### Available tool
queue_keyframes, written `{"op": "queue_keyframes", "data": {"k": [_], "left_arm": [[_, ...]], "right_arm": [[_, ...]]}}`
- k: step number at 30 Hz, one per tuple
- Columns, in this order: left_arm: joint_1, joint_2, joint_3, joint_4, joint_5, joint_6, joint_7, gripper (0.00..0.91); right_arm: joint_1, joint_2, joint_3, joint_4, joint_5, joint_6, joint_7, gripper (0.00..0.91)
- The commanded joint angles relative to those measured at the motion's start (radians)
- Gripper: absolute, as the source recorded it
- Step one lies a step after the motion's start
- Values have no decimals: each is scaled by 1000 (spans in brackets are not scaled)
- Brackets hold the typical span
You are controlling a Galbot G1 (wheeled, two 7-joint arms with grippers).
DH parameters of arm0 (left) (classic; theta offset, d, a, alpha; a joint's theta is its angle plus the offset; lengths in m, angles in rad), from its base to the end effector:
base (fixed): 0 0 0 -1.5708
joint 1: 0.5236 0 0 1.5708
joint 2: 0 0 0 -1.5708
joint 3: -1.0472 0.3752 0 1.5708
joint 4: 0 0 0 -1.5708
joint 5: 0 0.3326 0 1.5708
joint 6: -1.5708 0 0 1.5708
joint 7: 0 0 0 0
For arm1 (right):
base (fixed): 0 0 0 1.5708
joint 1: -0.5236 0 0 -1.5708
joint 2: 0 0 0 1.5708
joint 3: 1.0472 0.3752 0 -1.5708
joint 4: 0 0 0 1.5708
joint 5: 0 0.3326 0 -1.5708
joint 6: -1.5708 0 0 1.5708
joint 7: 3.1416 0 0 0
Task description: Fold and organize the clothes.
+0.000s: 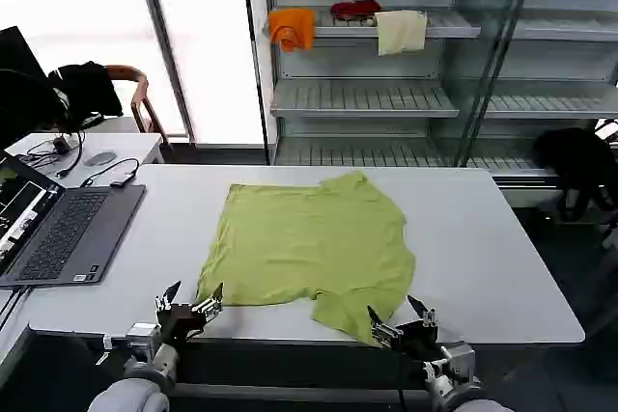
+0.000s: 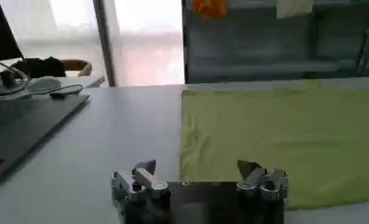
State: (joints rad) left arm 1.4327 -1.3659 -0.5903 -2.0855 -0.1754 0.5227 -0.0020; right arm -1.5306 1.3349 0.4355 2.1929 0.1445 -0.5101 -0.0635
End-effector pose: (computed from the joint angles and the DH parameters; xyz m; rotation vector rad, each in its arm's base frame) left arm 0.1913 0.0619 -0.2968 -0.0388 -2.7502 -0.0673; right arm 0.1538 -0.0193 -0.2862 0.3625 -2.7201 0.0702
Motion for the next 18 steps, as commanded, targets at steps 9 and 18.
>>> {"op": "queue_keyframes", "data": {"k": [9, 18], "left_arm": [[17, -1, -3, 54, 13, -43, -6, 10], [26, -2, -3, 56, 15, -45, 1, 0]], "right_arm": [[-24, 7, -25, -34, -36, 29, -3, 111], [-14, 11, -35, -49, -37, 35, -12, 0]]}}
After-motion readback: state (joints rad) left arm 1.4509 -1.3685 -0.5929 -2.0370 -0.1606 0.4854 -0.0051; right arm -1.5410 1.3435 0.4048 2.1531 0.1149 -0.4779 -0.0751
